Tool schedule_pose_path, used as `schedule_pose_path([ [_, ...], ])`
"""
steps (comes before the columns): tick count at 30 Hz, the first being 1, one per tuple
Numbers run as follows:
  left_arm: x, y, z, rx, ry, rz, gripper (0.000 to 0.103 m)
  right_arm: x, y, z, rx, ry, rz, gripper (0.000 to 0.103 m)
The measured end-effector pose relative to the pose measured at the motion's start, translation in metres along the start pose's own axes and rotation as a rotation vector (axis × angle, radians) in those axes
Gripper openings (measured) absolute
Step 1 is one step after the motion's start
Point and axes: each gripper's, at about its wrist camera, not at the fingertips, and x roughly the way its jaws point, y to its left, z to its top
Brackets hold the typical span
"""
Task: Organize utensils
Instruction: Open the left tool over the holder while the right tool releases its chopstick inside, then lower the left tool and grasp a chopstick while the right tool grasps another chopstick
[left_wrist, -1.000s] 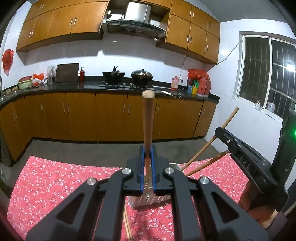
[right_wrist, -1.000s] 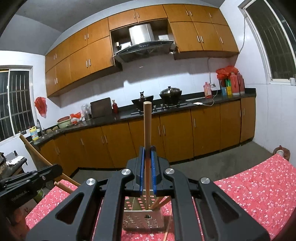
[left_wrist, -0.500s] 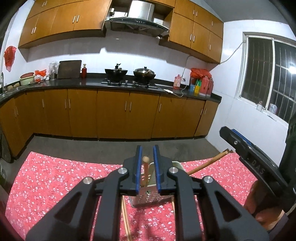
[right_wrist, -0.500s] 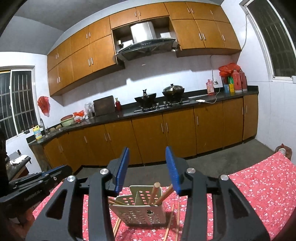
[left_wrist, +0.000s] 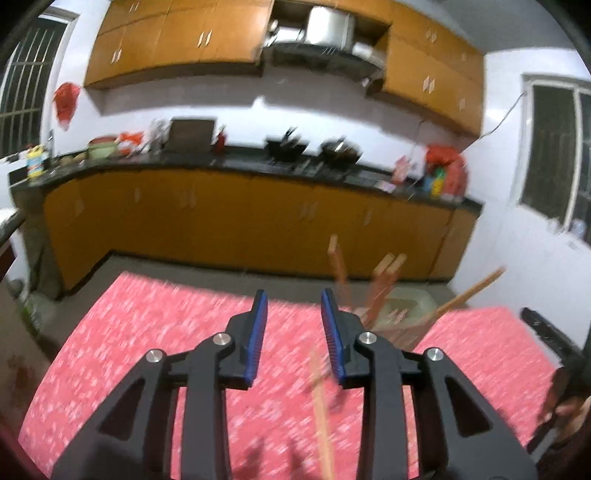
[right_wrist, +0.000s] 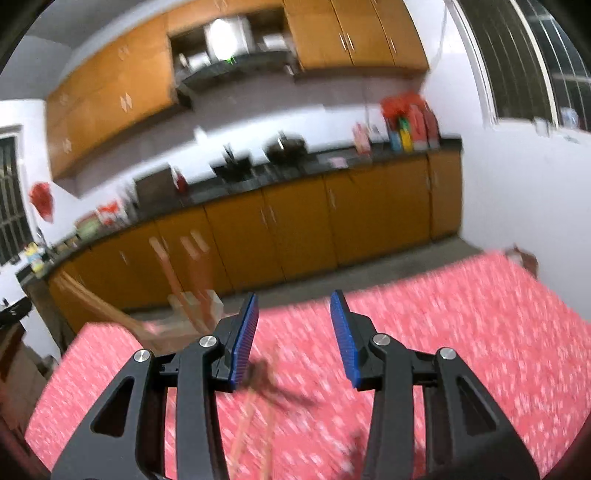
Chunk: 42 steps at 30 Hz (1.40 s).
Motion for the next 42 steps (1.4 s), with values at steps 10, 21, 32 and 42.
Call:
schedule_pose_path([
  [10,0.065,0.01,-0.103,0.003,0.303,0.004,0.031,0.072,0.024,-0.092,-0.047,0.35,0.067,0.032],
  [21,0.079,-0.007,-0.136,-0.009,0.386,-0.087,0.03,0.092,0.044,-0.122,-0.177,0.387,0.008,0.008],
  [32,0.088,-0.026,-0.145,0.043,0.424,-0.126,0.016,0.092,0.025,-0.118,-0.122,0.372,-0.044,0.008],
  [42,0.091,-0.036,-0.153,0.098,0.441,-0.134,0.013,0.093,0.028,-0.119,-0.121,0.372,-0.043,0.008],
])
